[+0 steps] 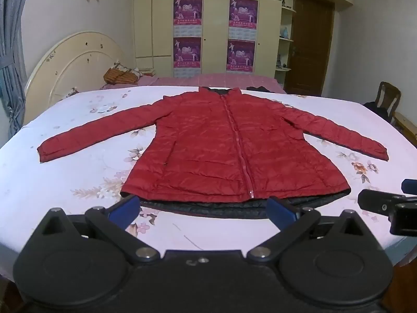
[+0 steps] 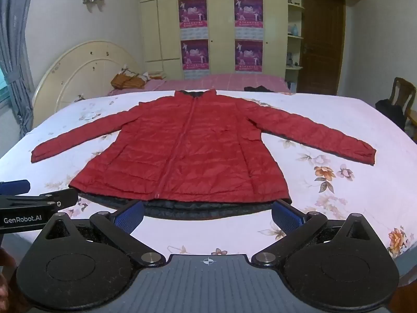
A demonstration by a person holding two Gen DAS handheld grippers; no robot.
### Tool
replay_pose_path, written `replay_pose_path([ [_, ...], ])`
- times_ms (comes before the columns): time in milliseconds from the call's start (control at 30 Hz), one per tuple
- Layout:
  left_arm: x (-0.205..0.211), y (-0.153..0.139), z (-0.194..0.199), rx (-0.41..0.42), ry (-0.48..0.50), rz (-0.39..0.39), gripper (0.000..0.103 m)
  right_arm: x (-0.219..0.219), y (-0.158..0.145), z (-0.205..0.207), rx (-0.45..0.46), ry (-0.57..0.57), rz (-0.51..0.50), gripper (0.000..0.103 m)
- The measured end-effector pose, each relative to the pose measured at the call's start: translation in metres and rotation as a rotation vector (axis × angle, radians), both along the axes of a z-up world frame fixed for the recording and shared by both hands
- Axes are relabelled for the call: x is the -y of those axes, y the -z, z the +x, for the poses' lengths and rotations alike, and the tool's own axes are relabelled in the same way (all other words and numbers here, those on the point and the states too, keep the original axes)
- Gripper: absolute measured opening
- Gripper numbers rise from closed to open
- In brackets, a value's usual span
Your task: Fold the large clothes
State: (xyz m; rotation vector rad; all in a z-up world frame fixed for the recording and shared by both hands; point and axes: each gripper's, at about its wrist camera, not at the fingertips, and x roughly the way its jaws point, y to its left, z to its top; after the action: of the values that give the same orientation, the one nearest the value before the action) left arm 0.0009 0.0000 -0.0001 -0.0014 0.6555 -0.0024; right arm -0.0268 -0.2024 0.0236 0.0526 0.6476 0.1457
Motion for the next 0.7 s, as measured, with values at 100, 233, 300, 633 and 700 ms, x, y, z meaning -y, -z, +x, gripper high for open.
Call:
replay_pose_path([
  [100,0.0001,0.0002,0.0021,0.001,0.0,-0.002,0.103,0.0,0.0002,0.0005,-0.002,-0.001,0.004,0.103],
  [233,-0.001,0.0006,0.0034,0.004,-0.002,-0.003,0.103,-0.0003,0.0003,0.0011,-0.003,0.0,0.001,0.103],
  [300,-0.0004,0.0003,0.0001,0.011,0.001,-0.004,0.103,-0.0004,0.0003,0.0014,-0.005,0.001,0.003,0.103],
  [633,0.0002,-0.0005,0.0029,0.014,0.012,-0.003,0.103,-0.0019,-0.0001,0.0021,-0.004,0.0,0.0,0.103],
  [700,-0.0004,-0.0012,0.004,0.014,0.014,-0.003,0.103,-0.0017,-0.0006,0.0021,-0.003,0.0,-0.001,0.103],
])
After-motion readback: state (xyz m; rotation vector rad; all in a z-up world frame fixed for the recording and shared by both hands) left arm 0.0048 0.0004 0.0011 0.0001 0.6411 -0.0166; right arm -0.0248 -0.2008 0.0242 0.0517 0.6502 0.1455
